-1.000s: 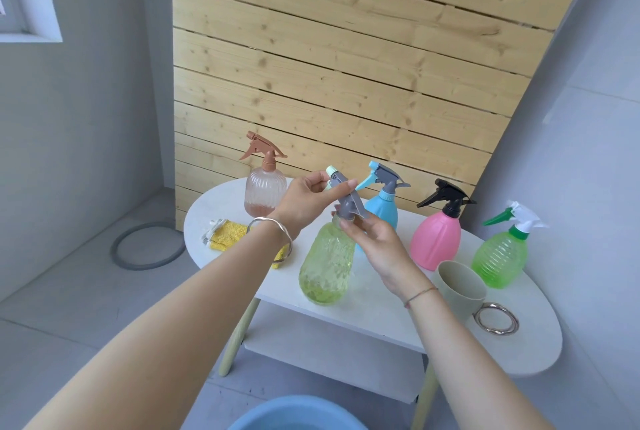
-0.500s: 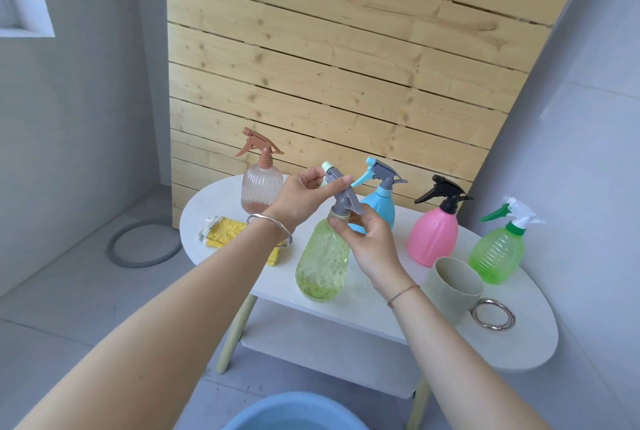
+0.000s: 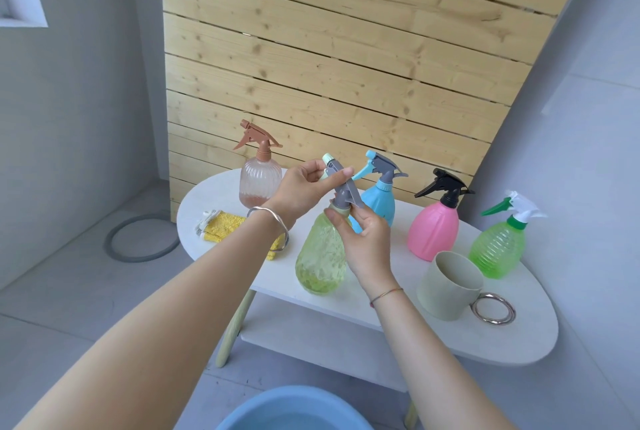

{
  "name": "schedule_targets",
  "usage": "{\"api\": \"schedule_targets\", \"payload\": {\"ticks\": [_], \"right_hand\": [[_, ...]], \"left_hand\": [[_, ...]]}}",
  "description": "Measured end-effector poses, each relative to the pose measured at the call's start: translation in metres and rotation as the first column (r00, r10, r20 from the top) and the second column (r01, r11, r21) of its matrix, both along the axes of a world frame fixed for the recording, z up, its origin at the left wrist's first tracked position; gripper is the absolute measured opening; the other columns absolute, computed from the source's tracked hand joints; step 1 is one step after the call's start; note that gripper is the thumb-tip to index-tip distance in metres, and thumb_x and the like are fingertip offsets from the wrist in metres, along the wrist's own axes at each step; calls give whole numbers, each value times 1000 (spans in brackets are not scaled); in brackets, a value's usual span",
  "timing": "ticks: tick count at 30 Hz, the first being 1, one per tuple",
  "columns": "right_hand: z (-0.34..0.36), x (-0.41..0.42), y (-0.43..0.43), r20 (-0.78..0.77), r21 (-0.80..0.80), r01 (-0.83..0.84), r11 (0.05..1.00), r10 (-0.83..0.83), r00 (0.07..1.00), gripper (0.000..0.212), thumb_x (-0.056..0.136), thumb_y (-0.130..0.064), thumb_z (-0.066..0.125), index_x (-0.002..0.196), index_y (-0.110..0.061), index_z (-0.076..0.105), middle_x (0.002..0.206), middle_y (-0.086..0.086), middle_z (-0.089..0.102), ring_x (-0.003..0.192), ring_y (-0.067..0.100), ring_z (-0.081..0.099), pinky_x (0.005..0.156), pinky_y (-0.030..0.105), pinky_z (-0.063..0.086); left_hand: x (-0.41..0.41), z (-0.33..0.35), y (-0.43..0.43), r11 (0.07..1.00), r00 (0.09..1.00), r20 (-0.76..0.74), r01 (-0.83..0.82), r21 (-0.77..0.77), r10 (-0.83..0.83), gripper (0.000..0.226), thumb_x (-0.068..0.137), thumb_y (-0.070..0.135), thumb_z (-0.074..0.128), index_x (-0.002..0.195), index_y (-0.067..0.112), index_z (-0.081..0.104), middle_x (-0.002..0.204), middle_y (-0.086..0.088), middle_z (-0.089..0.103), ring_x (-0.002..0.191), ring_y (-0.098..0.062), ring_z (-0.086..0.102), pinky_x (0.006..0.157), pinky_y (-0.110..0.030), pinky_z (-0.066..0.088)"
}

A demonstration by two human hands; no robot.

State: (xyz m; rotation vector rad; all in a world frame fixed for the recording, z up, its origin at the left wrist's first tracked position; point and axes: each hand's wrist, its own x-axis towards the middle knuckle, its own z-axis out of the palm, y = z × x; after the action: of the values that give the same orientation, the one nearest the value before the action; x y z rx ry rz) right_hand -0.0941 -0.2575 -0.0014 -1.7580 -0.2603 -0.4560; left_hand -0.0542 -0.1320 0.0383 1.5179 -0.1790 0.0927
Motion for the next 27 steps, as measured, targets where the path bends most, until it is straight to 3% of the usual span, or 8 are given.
{"api": "schedule_targets", "payload": {"ticks": [3, 6, 11, 13, 16, 19, 23, 27], "right_hand": [[0, -4, 4, 30, -1, 35, 999, -35, 999, 25, 84, -25, 71, 107, -18, 69, 91, -13, 71, 87, 10, 62, 74, 7, 41], [-4, -7, 7, 14, -60, 71, 996, -70, 997, 32, 84, -30, 70, 113, -19, 63, 99, -17, 65, 93, -8, 55, 80, 9, 37], [-32, -14, 10, -196, -299, 180, 937, -245, 950, 96, 67, -48, 80, 142, -18, 29, 140, -3, 38, 131, 14, 35, 104, 32, 36], [-40, -16, 9, -245, -252, 216, 943, -278, 929, 88, 67, -45, 81, 136, -18, 34, 134, -1, 46, 125, 19, 43, 98, 33, 40], [-42, -13, 2, -239, -194, 208, 959, -252, 938, 66, 67, -40, 82, 119, -19, 48, 114, -3, 58, 107, 16, 53, 88, 29, 44], [-43, 1, -5, -239, -150, 142, 978, -175, 955, 62, 66, -35, 85, 117, -18, 53, 111, -6, 61, 104, 13, 55, 90, 28, 46], [-33, 40, -3, -187, -128, 13, 992, -37, 982, 55, 68, -29, 84, 114, -22, 55, 110, -10, 63, 104, 7, 56, 80, 6, 38], [-7, 92, 10, -172, -92, -112, 989, 95, 980, 51, 72, -27, 82, 115, -26, 54, 113, -12, 64, 108, 3, 57, 81, 3, 38]], "left_hand": [[0, 0, 1, 1000, 1000, -7, 2, 1, -2, 90, 49, 68, 80, 105, 0, 60, 89, -2, 50, 85, -10, 48, 81, -26, 35], [0, 2, 1, 1000, 1000, -19, 0, -7, 0, 53, 68, 52, 81, 84, 7, 58, 71, 0, 43, 73, -11, 39, 69, -22, 31], [0, 5, -3, 999, 1000, -2, -27, 40, 27, 37, 79, 42, 76, 90, 9, 65, 61, 14, 50, 59, -2, 42, 62, -11, 33], [0, 2, 3, 997, 998, -10, -62, 36, 62, 37, 85, 51, 66, 100, 17, 64, 75, 18, 60, 74, 2, 55, 75, -13, 40], [1, -14, 24, 979, 975, -99, -203, -32, 199, 56, 92, 66, 38, 120, 22, 60, 116, 7, 65, 107, -12, 60, 96, -31, 44], [7, -40, 49, 960, 940, -215, -277, -32, 264, 63, 100, 58, 24, 128, 13, 57, 125, -3, 62, 107, -20, 59, 97, -33, 43], [18, -57, 64, 987, 957, -244, -159, 21, 159, 66, 102, 53, 12, 131, 11, 55, 129, -6, 61, 112, -22, 57, 102, -35, 39], [36, -61, 60, 990, 970, -214, -97, 98, 116, 69, 102, 51, 7, 137, 11, 51, 137, -6, 56, 114, -18, 53, 107, -33, 33]]}}
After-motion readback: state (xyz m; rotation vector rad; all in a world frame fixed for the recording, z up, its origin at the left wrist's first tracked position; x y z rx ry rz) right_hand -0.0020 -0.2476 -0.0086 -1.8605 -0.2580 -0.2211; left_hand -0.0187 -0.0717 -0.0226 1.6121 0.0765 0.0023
